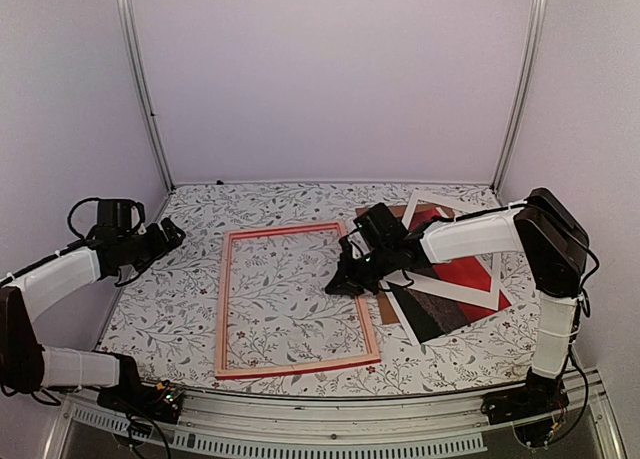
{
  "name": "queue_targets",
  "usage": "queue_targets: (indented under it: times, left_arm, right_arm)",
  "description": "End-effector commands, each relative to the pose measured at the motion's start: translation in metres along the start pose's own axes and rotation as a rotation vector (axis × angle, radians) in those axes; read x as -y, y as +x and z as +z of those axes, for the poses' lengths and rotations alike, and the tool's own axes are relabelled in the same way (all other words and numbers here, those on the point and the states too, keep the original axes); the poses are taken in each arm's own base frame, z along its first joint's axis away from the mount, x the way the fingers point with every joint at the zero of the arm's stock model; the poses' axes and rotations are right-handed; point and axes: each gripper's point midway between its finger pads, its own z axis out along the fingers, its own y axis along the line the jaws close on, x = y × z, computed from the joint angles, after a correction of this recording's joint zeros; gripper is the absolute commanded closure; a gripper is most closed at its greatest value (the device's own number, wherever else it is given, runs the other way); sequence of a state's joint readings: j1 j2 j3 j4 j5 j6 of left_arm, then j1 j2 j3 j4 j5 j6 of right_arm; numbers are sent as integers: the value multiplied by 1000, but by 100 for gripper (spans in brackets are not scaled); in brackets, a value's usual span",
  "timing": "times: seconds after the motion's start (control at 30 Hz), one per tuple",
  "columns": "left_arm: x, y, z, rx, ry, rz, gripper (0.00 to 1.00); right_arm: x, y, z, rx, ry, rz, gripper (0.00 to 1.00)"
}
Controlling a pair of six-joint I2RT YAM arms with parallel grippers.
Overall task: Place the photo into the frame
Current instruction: Place the glass panel at the frame body.
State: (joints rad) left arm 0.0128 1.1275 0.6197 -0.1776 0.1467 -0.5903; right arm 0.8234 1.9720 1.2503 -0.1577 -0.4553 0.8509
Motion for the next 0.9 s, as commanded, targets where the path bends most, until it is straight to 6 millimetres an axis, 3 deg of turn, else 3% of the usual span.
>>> queue_targets:
  times: [0.0, 0.87]
  left_arm:
    - [7, -5, 0, 12, 19, 27, 0]
    - [6, -3, 2, 5, 14, 26, 0]
  right_arm:
    - [-14, -14, -13, 49, -7, -36, 100]
    - [-19, -19, -13, 48, 1, -75, 100]
